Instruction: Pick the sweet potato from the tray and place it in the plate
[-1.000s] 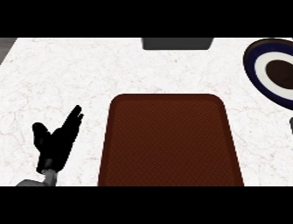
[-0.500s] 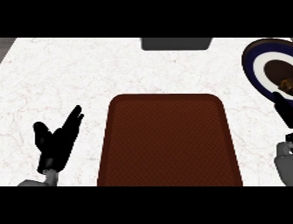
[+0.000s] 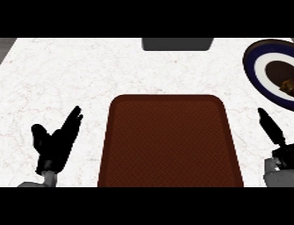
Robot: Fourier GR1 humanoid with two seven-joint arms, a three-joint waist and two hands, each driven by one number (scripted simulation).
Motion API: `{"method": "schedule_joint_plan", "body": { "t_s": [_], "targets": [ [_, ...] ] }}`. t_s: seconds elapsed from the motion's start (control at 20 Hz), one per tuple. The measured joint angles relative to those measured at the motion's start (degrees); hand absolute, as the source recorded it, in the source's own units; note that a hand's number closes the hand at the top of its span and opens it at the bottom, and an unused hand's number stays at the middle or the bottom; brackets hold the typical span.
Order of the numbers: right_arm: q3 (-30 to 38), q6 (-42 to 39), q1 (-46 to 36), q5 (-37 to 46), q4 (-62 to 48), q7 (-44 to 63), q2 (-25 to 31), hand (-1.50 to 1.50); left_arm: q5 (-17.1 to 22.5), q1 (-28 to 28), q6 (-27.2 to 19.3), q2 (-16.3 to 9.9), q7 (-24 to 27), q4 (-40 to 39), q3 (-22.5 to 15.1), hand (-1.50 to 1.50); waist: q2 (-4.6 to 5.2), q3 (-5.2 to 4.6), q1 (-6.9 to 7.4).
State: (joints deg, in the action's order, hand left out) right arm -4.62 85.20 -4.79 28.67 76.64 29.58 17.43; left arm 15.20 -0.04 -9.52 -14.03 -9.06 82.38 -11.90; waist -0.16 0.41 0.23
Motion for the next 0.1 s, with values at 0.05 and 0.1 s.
{"method": "schedule_joint_plan", "body": {
  "t_s": [0.05,0.1],
  "targets": [
    [-0.2,0.0,0.3,-0.5,0.0,-1.1,-0.9,-1.50,0.0,-0.1,0.5,0.1,0.2,-0.4,0.2,0.00,-0.03,0.00,-0.03],
    [0.4,-0.1,0.4,-0.4,-0.4,-2.6,-2.5,-1.50,-0.1,-0.1,0.9,0.2,0.3,-0.5,0.3,0.00,-0.04,0.01,-0.03]
  ]
}}
